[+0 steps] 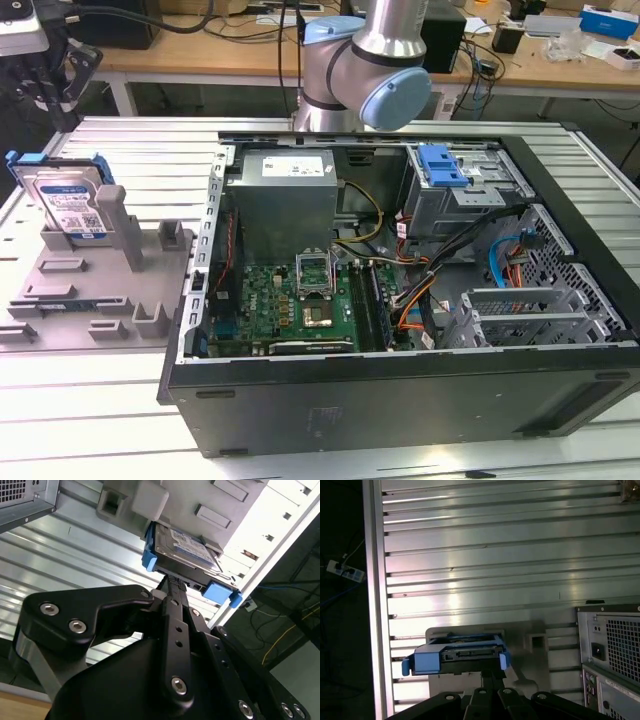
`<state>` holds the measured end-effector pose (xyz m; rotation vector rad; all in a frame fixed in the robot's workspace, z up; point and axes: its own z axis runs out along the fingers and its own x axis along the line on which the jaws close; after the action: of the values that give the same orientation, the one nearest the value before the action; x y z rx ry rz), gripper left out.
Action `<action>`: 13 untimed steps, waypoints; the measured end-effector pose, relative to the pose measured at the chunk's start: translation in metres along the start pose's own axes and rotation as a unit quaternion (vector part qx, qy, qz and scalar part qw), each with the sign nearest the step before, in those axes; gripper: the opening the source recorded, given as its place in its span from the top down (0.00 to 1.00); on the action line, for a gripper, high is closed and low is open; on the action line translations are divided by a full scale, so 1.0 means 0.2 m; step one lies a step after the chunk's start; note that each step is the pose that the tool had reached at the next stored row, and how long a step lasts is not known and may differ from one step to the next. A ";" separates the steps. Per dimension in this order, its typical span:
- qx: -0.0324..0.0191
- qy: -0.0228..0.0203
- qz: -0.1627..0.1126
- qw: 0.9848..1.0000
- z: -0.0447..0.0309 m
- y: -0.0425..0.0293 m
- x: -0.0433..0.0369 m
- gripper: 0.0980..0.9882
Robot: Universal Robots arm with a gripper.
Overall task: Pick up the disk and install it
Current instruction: 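Pick up the disk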
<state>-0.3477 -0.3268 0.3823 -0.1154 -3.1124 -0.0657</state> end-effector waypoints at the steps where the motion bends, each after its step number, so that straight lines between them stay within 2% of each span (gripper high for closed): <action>1: 0.000 0.000 -0.006 1.000 0.000 0.000 0.000 0.99; 5: 0.001 0.002 -0.054 0.999 0.001 0.000 0.000 0.99; 6: 0.002 0.003 -0.072 0.997 0.002 0.000 0.000 0.99; 10: 0.003 0.004 -0.108 0.994 0.002 0.000 0.000 0.99; 11: 0.003 0.005 -0.124 0.992 0.003 0.000 0.000 0.99; 13: 0.005 0.007 -0.166 0.986 0.004 0.000 0.000 0.99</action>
<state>-0.3477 -0.3268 0.3814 0.4027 -3.0820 -0.0576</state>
